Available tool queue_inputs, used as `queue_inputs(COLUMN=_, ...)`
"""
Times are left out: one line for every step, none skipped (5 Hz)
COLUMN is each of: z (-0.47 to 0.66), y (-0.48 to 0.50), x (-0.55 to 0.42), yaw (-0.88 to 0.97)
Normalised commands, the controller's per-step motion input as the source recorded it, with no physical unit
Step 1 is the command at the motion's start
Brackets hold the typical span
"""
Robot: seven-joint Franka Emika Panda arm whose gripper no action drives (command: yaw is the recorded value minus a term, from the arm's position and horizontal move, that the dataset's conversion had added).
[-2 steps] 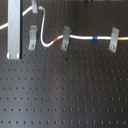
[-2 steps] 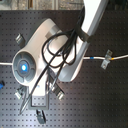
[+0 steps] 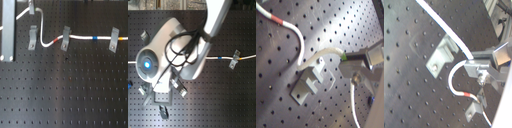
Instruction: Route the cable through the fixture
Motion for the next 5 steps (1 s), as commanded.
queue_inputs(z=0.45, y=0.026, x=-0.501, yaw=0.04)
queue_inputs(z=0.26, y=0.216, x=-0.456, yaw=0.35)
queue_inputs(z=0.02, y=0.460, x=0.001, yaw=0.37)
queue_inputs(z=0.00, y=0.003, x=-0.013, yaw=-0.01)
queue_inputs(z=0.00, y=0.248, x=0.024, yaw=0.67)
